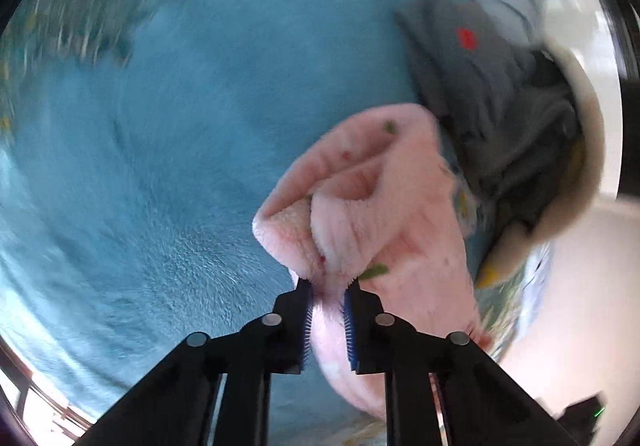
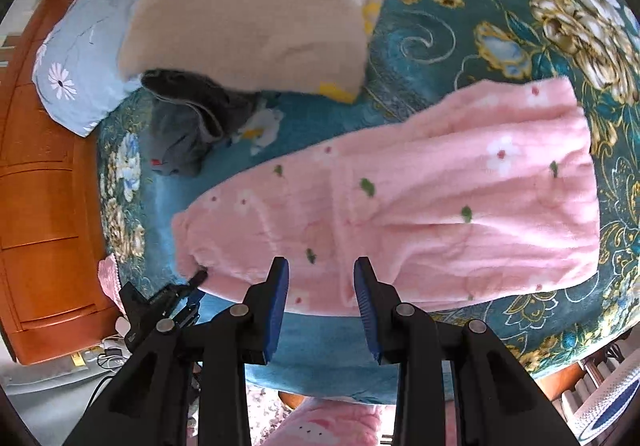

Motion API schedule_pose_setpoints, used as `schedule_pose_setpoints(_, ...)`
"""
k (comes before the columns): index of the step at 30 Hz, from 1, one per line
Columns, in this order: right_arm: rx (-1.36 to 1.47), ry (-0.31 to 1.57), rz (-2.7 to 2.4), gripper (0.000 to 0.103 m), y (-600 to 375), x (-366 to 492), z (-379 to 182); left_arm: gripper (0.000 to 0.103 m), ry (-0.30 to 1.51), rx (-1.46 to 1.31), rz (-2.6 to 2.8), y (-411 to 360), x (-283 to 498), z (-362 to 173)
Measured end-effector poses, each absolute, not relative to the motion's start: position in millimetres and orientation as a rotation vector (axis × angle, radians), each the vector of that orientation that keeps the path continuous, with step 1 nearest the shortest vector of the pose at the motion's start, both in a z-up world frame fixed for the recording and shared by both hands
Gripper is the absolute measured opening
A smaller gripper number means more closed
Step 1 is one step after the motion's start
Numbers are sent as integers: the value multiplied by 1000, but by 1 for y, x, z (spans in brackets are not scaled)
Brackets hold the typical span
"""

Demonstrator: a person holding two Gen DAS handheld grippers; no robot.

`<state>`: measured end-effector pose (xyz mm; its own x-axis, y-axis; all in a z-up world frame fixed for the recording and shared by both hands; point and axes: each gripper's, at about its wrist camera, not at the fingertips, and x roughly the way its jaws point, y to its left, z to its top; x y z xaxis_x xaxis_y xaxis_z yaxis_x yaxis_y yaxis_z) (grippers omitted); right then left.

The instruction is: Fold clothes

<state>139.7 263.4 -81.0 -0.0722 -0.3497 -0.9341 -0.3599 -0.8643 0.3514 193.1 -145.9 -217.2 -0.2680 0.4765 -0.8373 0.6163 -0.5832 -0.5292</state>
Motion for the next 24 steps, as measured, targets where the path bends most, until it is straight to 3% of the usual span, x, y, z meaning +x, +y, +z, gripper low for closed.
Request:
schedule_pose_setpoints(8,-2062,896,2239,35,296,131,-51,11,977,1835,-2336,-99,181,-120)
schedule_pose_setpoints(15,-2075,932,2307,35,360,135,-41,11,759,1689,-2502,-16,187,-42)
schedule_pose_setpoints(24,-2086,882,2380,35,460,160,-32,11,489,1708,-2572,138,178,4)
